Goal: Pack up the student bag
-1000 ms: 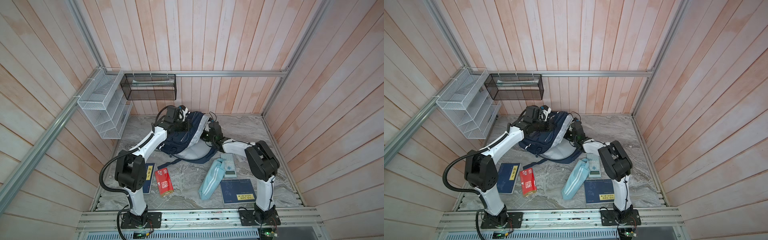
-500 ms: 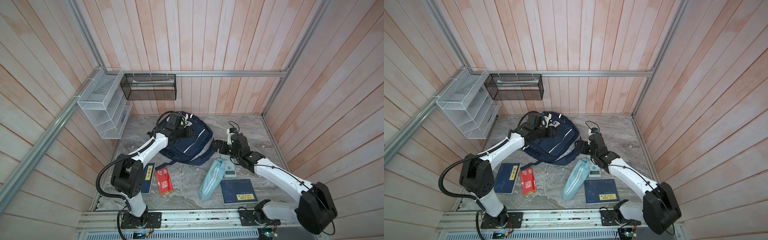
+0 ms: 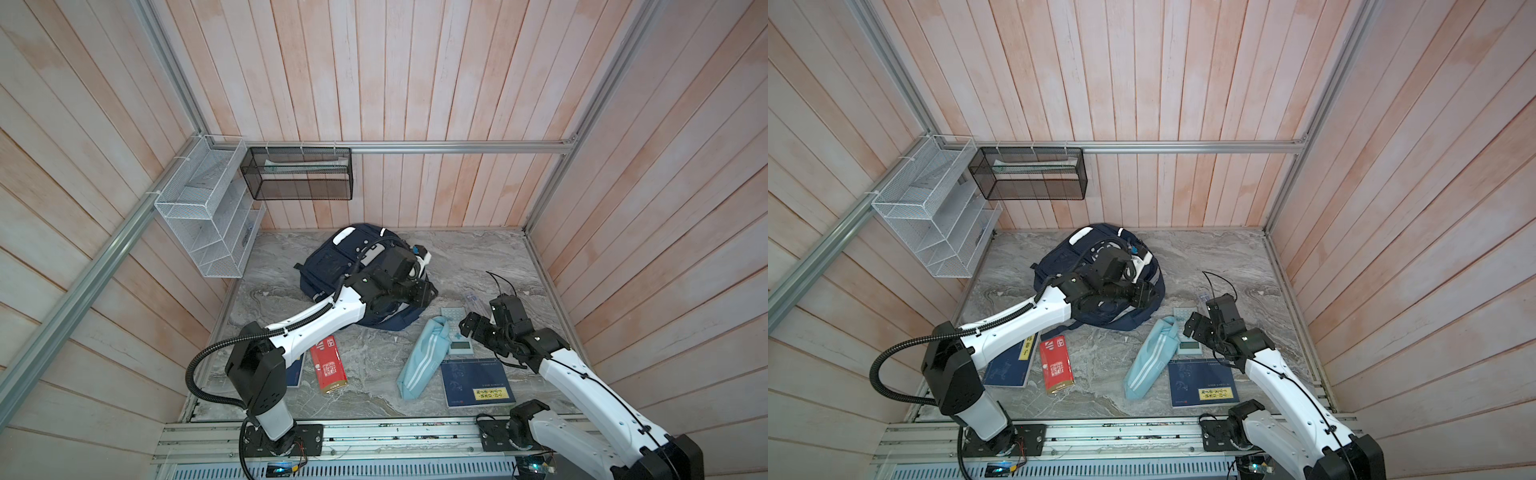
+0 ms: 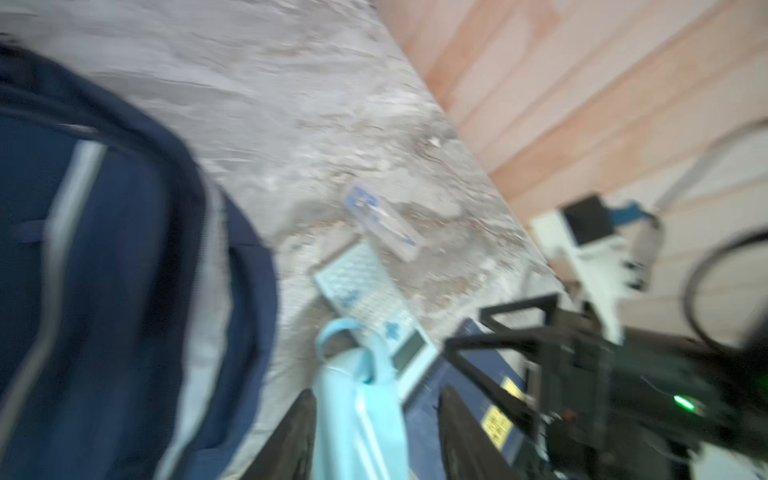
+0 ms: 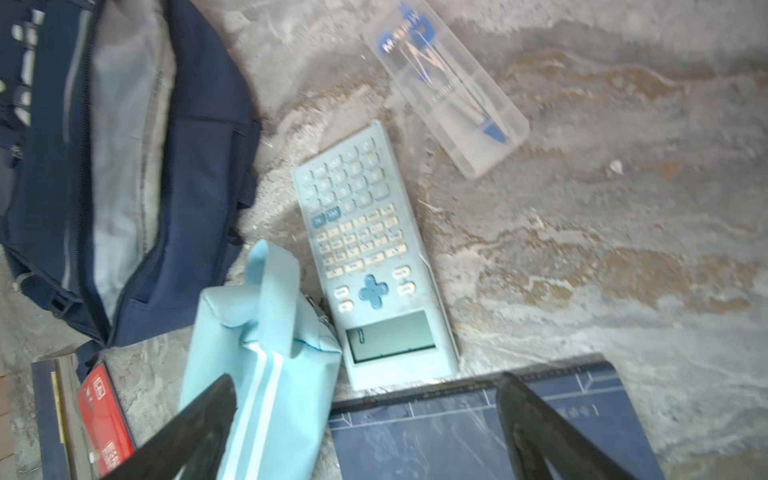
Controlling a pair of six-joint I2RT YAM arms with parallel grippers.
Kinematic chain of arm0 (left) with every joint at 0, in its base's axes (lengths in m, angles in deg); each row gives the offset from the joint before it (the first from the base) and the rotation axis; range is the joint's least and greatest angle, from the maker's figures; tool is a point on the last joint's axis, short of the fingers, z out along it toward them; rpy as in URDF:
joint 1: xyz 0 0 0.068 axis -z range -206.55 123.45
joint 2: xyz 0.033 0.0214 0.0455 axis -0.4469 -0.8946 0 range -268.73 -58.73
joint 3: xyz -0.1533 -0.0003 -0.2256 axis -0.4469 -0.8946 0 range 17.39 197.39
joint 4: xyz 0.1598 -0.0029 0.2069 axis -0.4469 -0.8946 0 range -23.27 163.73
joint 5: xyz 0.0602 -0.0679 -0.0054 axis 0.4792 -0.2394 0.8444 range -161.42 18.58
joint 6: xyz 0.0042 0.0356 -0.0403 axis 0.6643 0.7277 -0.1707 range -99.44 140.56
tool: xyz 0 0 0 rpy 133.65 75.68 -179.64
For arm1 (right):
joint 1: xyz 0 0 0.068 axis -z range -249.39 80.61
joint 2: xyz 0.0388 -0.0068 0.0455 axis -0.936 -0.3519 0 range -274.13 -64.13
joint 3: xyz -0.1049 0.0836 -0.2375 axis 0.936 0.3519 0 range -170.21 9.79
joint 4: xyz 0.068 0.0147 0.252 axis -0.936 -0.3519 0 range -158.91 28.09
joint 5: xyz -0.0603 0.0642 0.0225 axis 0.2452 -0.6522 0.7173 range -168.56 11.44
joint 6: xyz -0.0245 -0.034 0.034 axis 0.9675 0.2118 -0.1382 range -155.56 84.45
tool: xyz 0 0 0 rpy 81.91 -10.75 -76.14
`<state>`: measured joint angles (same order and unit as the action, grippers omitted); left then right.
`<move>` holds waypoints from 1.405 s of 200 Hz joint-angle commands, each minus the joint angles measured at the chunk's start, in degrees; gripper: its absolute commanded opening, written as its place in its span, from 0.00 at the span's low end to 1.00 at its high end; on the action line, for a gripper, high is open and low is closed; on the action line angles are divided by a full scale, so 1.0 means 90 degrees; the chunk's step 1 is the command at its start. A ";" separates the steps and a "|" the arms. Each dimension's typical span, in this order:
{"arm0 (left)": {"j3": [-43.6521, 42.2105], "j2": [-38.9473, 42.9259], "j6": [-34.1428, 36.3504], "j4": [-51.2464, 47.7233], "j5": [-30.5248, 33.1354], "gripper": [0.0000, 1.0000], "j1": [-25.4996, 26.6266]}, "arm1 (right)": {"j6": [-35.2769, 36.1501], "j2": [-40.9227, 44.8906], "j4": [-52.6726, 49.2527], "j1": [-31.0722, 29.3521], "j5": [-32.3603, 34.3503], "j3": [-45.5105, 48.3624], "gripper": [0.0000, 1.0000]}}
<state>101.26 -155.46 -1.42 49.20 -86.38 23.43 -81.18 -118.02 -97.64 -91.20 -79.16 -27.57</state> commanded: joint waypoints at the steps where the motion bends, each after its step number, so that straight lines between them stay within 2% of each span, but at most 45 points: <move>1: 0.0112 0.0041 0.0257 -0.0286 -0.0586 0.44 0.0473 | -0.0149 0.0003 -0.0874 0.0027 -0.0558 0.0087 0.95; 6: 0.0059 0.0026 0.0297 -0.0293 -0.0587 0.41 0.0730 | -0.0129 0.0020 -0.0958 0.0022 -0.0658 0.0106 0.95; 19: -0.0078 0.0005 0.0450 -0.0390 -0.0578 0.34 0.0891 | -0.0115 0.0085 -0.1201 0.0026 -0.0758 0.0167 0.94; 36: -0.0323 0.0090 0.0702 -0.0537 -0.0308 0.31 0.1128 | -0.0155 0.0208 -0.1348 0.0024 -0.1039 0.0342 0.91; 53: -0.0592 0.0114 0.0723 -0.0545 -0.0497 0.24 0.1318 | -0.0497 0.0300 -0.1629 0.0037 -0.0808 0.0461 0.84; 76: -0.1091 0.0034 0.0581 -0.0340 -0.0614 0.20 0.1454 | -0.0801 0.0384 -0.1660 0.0038 -0.1191 0.0595 0.84; 95: -0.1470 -0.0017 0.0433 -0.0048 -0.0685 0.19 0.1464 | -0.0917 0.0276 -0.1811 0.0037 -0.1677 0.0607 0.84; 132: -0.1613 0.0014 0.0362 0.0155 -0.0525 0.19 0.1477 | -0.1286 -0.0260 -0.2615 0.0034 -0.1700 0.0595 0.83; 169: -0.1549 0.0008 0.0384 0.0192 -0.0491 0.19 0.1469 | -0.2179 -0.0011 -0.2121 0.0027 -0.2337 0.1157 0.83; 198: -0.1444 -0.0004 0.0462 0.0112 -0.0396 0.19 0.1453 | -0.2843 0.0394 -0.2290 0.0005 -0.2075 0.1302 0.78; 213: -0.1424 -0.0007 0.0479 0.0142 -0.0369 0.19 0.1441 | -0.3040 0.0458 -0.2179 -0.0010 -0.2220 0.1419 0.78; 237: -0.1408 -0.0003 0.0469 0.0191 -0.0389 0.19 0.1383 | -0.3114 0.0295 -0.2161 -0.0025 -0.2044 0.1373 0.77; 281: -0.1453 0.0079 0.0464 0.0205 -0.0359 0.20 0.1264 | -0.3274 0.0083 -0.2179 -0.0222 -0.2230 0.1279 0.80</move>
<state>87.12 -155.65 2.12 49.81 -90.44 35.60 -108.26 -116.92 -115.82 -91.87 -98.83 -15.73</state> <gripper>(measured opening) 0.193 0.796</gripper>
